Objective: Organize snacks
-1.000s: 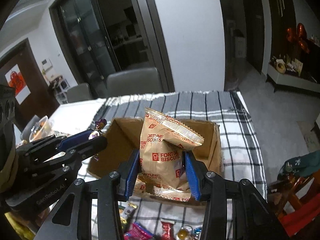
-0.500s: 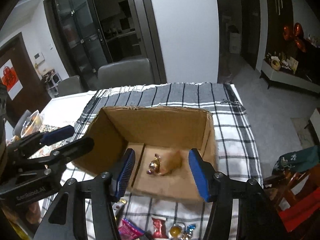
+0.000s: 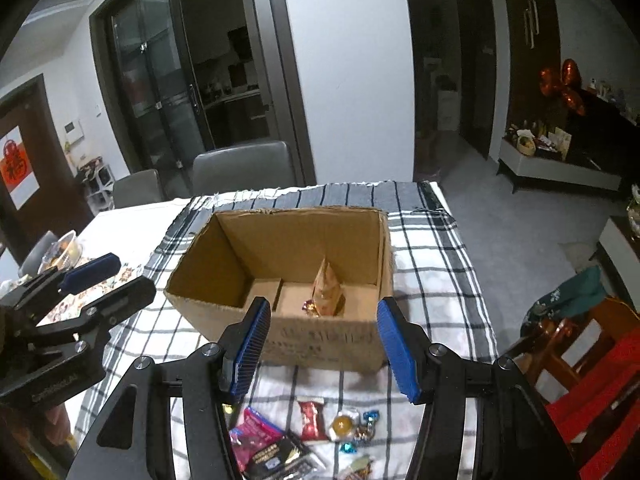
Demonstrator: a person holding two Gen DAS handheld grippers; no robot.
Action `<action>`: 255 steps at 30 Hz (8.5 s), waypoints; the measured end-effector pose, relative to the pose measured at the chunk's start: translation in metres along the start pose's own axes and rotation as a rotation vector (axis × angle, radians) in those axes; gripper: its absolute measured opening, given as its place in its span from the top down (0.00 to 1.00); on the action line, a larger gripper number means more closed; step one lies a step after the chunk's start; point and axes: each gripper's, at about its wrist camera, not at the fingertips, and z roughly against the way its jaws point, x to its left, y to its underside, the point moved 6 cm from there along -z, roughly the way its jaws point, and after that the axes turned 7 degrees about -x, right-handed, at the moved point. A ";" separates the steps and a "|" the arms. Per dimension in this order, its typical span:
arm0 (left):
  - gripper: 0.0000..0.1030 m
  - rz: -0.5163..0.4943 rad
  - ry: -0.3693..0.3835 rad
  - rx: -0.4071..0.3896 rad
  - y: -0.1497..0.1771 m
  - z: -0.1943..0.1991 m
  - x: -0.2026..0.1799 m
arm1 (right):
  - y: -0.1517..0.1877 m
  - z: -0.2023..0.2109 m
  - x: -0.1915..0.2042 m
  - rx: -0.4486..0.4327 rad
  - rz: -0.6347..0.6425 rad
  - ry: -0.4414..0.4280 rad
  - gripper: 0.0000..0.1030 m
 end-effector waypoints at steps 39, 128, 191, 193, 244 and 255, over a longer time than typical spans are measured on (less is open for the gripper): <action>0.53 -0.130 0.115 -0.017 0.152 0.051 -0.079 | 0.170 0.058 -0.020 0.031 -0.028 -0.014 0.46; 0.81 0.036 0.200 0.107 0.157 0.034 -0.084 | 0.174 0.045 -0.004 0.047 -0.015 -0.038 0.75; 0.81 0.001 0.092 0.053 -0.054 -0.079 0.007 | -0.055 -0.069 0.006 0.039 -0.027 -0.159 0.75; 0.81 0.005 0.096 0.079 -0.048 -0.089 0.006 | -0.051 -0.077 0.004 0.061 -0.028 -0.159 0.75; 0.57 -0.049 0.026 0.231 0.051 -0.011 0.002 | 0.064 -0.032 0.026 0.274 0.042 -0.157 0.65; 0.57 -0.015 0.084 0.394 0.097 -0.045 0.001 | 0.103 -0.066 0.018 0.402 0.009 -0.131 0.65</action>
